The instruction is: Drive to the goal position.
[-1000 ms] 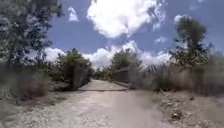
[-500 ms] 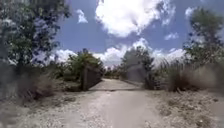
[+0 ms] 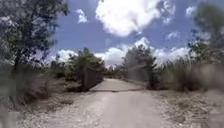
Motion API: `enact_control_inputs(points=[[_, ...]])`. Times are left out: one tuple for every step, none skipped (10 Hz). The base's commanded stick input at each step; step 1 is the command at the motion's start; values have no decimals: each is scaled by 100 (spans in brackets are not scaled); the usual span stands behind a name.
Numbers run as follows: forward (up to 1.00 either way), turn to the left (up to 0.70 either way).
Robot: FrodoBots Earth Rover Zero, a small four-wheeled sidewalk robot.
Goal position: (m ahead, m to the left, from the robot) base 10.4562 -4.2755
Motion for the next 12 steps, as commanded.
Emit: enact_control_inputs(points=[[45, 0], [45, 0], [45, 0], [45, 0], [45, 0], [45, 0], [45, 0], [45, 0], [45, 0], [45, 0], [45, 0], [45, 0]])
